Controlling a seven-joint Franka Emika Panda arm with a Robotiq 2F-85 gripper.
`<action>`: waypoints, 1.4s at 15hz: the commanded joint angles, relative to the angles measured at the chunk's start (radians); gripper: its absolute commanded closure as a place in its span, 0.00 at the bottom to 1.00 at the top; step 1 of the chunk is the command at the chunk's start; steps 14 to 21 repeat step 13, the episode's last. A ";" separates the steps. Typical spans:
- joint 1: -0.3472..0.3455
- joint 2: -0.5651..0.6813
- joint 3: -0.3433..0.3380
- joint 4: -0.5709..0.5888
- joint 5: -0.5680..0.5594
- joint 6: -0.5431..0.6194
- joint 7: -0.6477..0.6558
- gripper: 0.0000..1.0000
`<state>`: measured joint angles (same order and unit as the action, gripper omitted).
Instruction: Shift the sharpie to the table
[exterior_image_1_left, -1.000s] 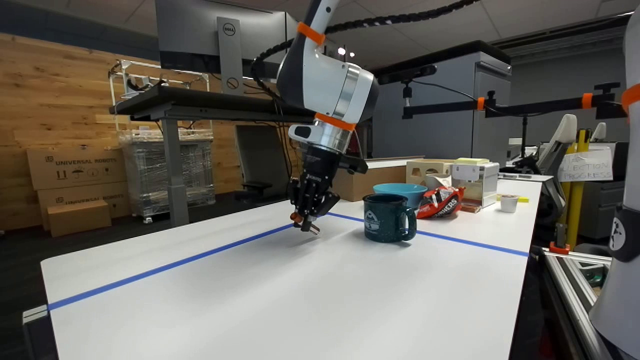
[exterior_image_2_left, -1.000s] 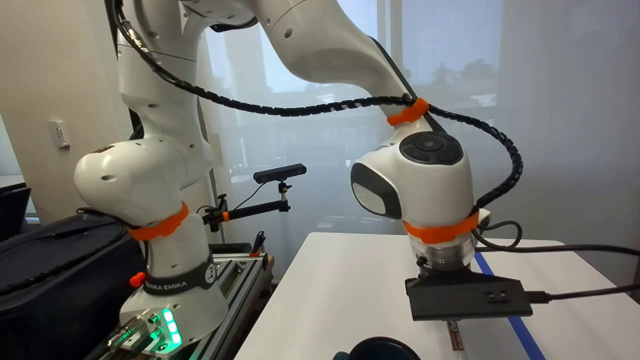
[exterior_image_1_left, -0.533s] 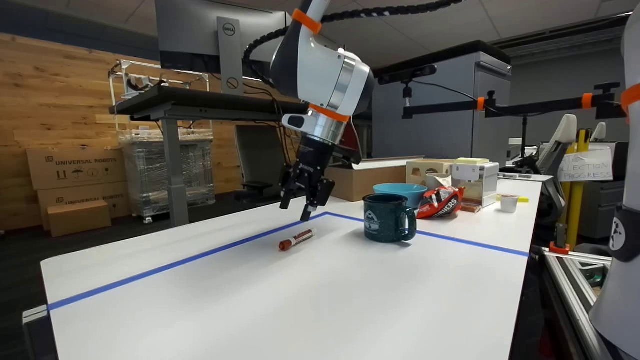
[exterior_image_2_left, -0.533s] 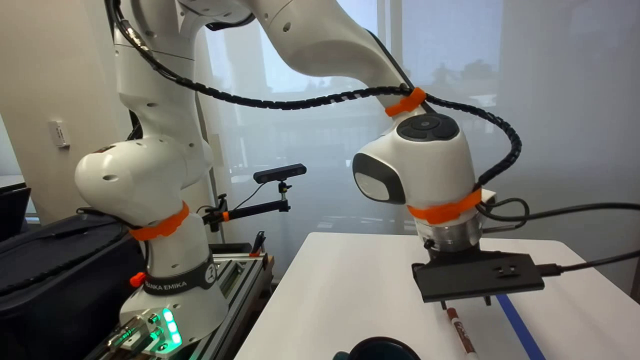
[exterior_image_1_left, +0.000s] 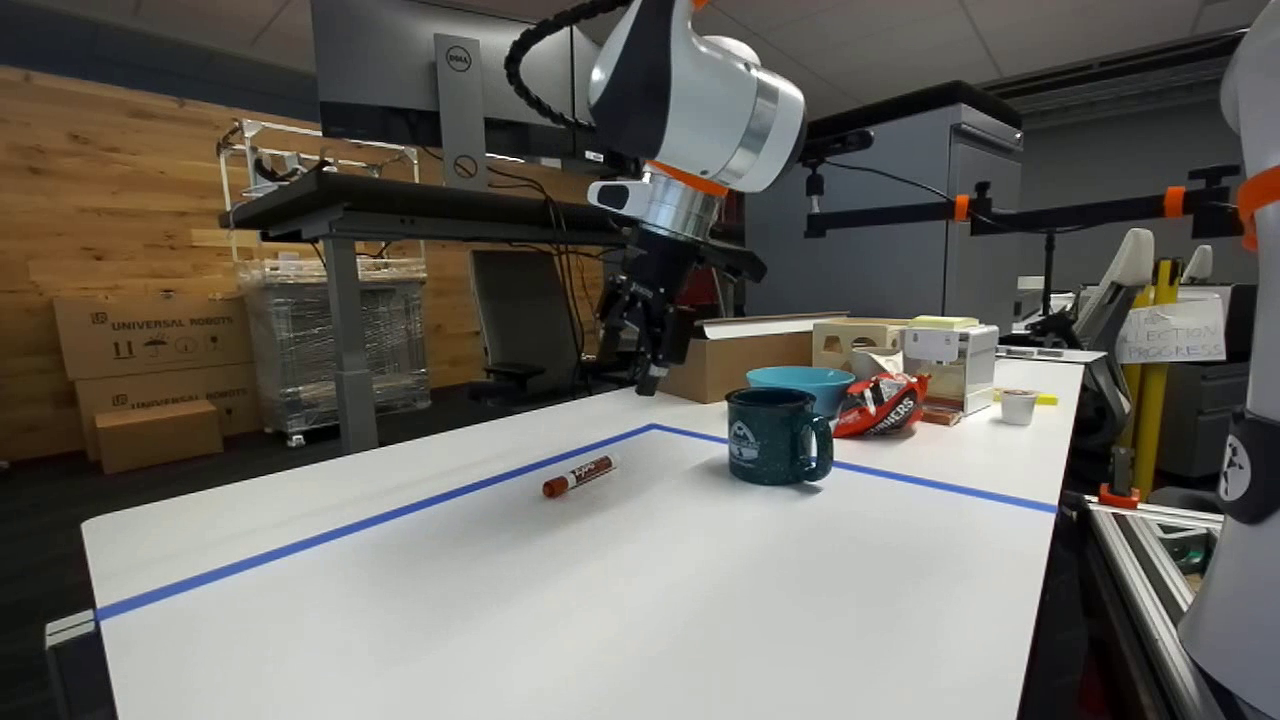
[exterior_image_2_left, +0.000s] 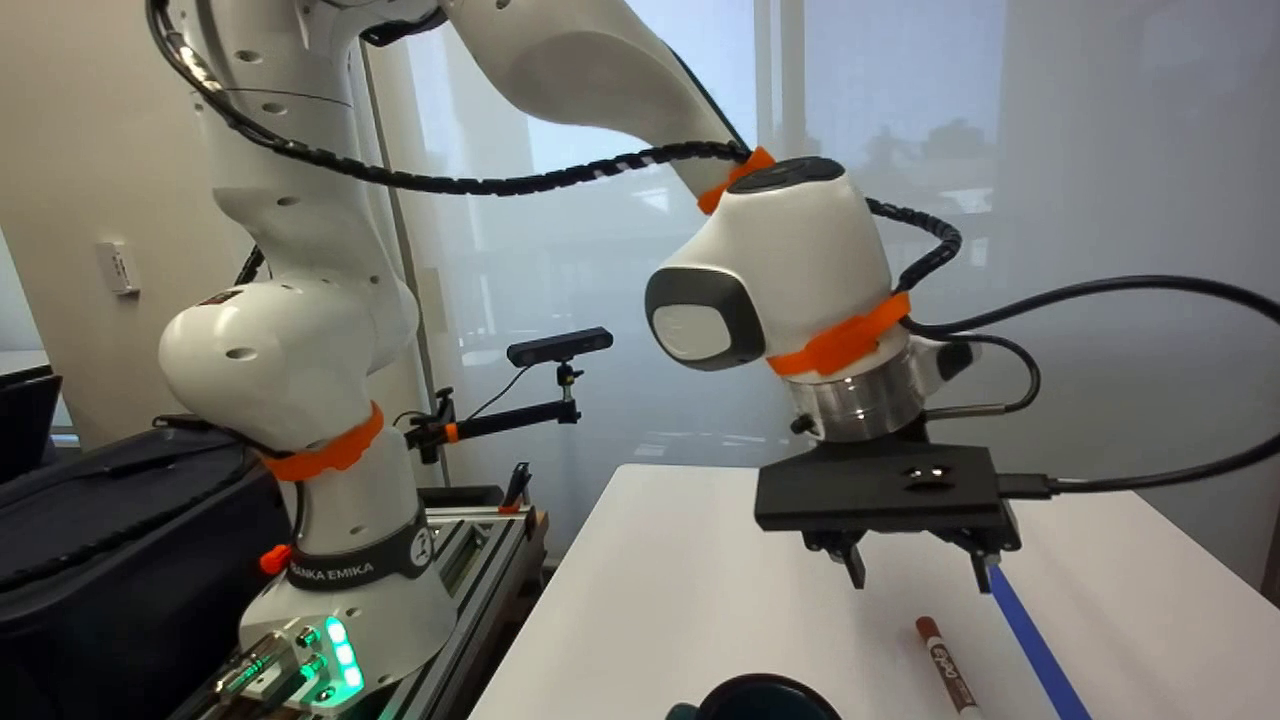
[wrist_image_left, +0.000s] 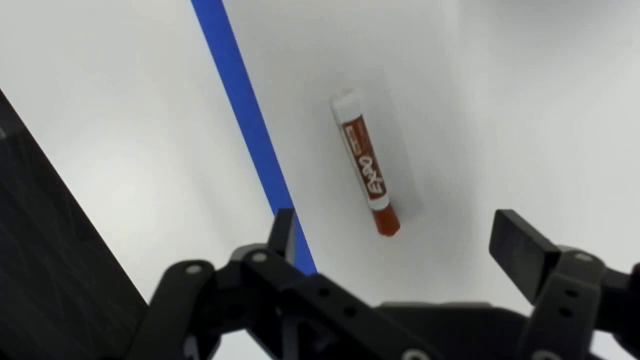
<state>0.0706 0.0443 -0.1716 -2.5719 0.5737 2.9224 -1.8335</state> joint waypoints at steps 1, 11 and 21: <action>-0.083 -0.091 -0.001 -0.146 -0.242 0.123 0.270 0.00; -0.173 -0.099 -0.033 -0.203 -0.507 0.304 0.535 0.00; -0.173 -0.099 -0.032 -0.203 -0.507 0.305 0.536 0.00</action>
